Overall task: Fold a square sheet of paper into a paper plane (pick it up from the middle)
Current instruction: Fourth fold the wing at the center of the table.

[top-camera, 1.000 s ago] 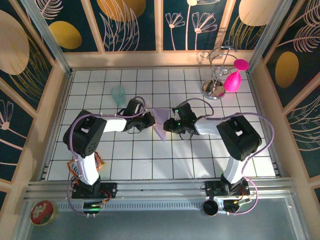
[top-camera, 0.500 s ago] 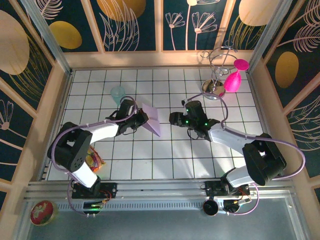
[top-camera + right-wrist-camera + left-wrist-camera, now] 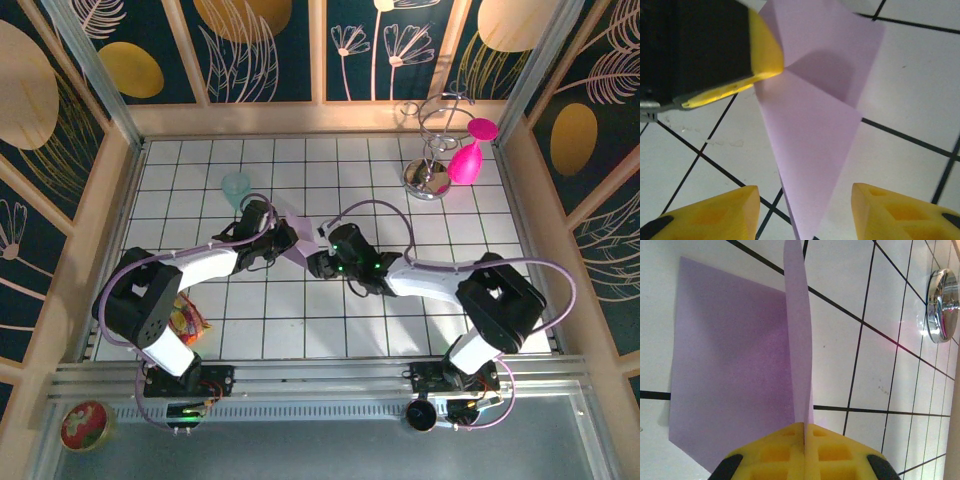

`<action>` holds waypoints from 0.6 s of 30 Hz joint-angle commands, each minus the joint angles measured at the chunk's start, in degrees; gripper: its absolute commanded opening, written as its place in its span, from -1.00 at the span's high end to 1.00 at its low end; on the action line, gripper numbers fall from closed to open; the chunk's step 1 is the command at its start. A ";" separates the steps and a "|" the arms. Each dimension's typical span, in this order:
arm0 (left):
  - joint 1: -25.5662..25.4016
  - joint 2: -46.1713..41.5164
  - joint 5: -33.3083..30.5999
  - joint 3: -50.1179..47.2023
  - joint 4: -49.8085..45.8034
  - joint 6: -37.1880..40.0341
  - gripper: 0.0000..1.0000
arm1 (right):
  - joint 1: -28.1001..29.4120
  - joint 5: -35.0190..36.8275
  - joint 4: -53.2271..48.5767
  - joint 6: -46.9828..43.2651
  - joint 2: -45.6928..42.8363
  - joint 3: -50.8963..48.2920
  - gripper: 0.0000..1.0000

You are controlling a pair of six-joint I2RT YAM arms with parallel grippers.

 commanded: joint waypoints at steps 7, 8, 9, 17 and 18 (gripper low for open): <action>-0.21 1.15 0.15 1.02 -0.18 -1.22 0.96 | 3.05 2.88 2.21 -3.31 5.82 4.38 0.15; -0.22 1.25 0.24 1.02 -0.18 -1.20 0.96 | 3.28 3.33 1.92 -3.53 6.52 4.81 0.17; -0.21 1.26 0.21 1.02 -0.18 -1.27 0.96 | 3.48 3.98 1.66 -3.54 7.04 5.13 0.18; -0.14 1.34 0.33 0.92 -0.36 -1.21 0.95 | 4.30 9.48 0.66 -3.37 10.06 6.65 0.22; -0.19 1.34 0.32 0.98 -0.42 -1.20 0.95 | 4.41 9.69 0.75 -3.52 10.28 6.62 0.23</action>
